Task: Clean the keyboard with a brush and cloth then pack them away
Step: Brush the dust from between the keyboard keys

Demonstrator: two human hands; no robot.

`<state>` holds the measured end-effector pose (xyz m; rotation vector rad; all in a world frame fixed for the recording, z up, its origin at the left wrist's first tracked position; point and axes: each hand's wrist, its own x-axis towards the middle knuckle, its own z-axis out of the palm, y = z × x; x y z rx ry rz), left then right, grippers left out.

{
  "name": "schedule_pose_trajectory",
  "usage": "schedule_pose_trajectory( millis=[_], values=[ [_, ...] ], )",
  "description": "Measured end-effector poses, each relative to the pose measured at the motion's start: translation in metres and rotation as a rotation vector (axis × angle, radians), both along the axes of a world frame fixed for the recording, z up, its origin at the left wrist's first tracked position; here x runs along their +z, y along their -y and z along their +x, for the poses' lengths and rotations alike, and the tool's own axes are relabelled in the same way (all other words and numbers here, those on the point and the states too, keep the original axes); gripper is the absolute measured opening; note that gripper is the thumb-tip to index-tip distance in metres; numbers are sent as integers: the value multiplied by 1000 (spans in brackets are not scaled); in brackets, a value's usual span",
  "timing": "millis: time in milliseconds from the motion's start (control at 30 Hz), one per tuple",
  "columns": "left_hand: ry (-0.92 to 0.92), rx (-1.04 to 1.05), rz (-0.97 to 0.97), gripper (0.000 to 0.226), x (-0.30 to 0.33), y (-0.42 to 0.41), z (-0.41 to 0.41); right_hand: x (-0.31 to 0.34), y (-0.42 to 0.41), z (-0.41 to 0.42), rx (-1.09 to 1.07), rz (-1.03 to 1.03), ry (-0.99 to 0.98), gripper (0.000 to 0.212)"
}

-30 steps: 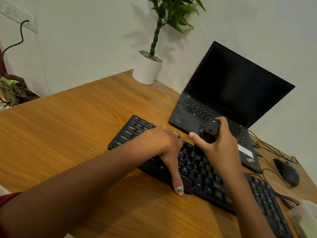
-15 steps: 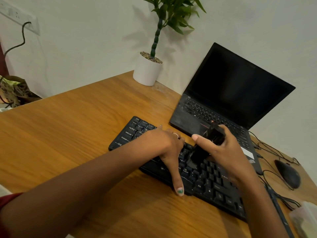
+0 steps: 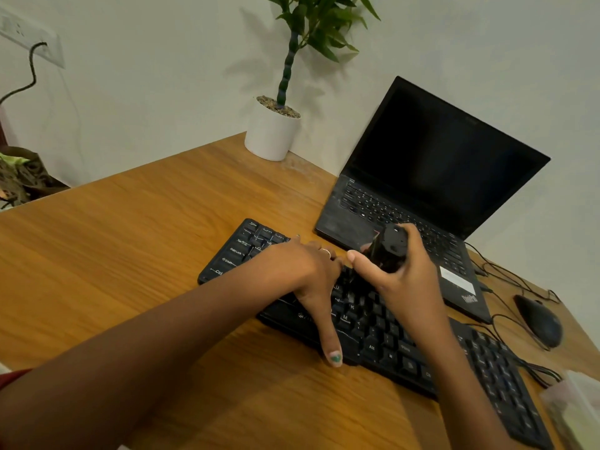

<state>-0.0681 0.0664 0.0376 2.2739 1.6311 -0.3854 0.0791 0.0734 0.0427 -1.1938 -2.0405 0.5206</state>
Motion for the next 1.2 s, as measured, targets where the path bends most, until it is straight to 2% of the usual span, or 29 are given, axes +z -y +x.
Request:
schedule_pose_trajectory(
  millis=[67, 167, 200, 333, 367, 467, 500, 600, 667, 700, 800, 833, 867, 967, 1000, 1100, 1167, 1200],
  values=[
    [0, -2, 7, 135, 0, 0, 0, 4, 1, 2, -1, -81, -39, 44],
    [10, -7, 13, 134, -1, 0, -1, 19, 4, 11, 93, -384, -18, 56],
    [11, -10, 15, 133, -1, 0, -1, 20, 4, 11, 96, -399, -28, 53],
    [-3, -1, 6, 138, 0, 0, 0, 7, 4, 1, -81, -77, -31, 41],
    [-2, 0, 5, 138, 0, 0, 0, 7, 5, 1, -74, -89, -46, 42],
    [9, -1, 12, 135, -1, 0, -1, 20, 12, 5, 109, -388, -68, 50],
    [14, -2, 13, 134, -1, -1, -1, 21, 14, 5, 128, -394, -37, 51],
    [9, 0, 7, 135, -1, 0, -1, 9, 10, -1, -44, -54, 33, 42],
    [-2, -2, 9, 137, -1, 0, 0, 5, 8, -3, -90, 25, 20, 40],
    [-1, -2, 10, 137, -1, 0, 0, 7, 7, 0, -64, -39, 19, 42],
    [7, -6, 18, 135, -2, -2, -1, 26, 10, 10, 129, -444, -49, 55],
    [5, -8, 19, 135, -2, -2, -1, 27, 10, 11, 147, -480, -62, 56],
    [3, -6, 15, 135, -2, -2, -1, 24, 8, 12, 116, -425, -53, 53],
    [2, 7, 1, 139, -2, -2, 0, 10, 4, 5, -72, -60, 34, 45],
    [4, 8, 1, 138, -2, -2, 0, 9, 4, 5, -66, -46, 41, 46],
    [5, -1, 18, 135, -2, -1, -1, 22, 8, 11, 143, -294, 87, 57],
    [8, -6, 14, 135, -2, -2, -1, 28, 9, 13, 191, -378, 71, 51],
    [10, -2, 10, 136, -3, -2, -1, 25, 7, 14, 149, -341, 35, 42]
  ],
)
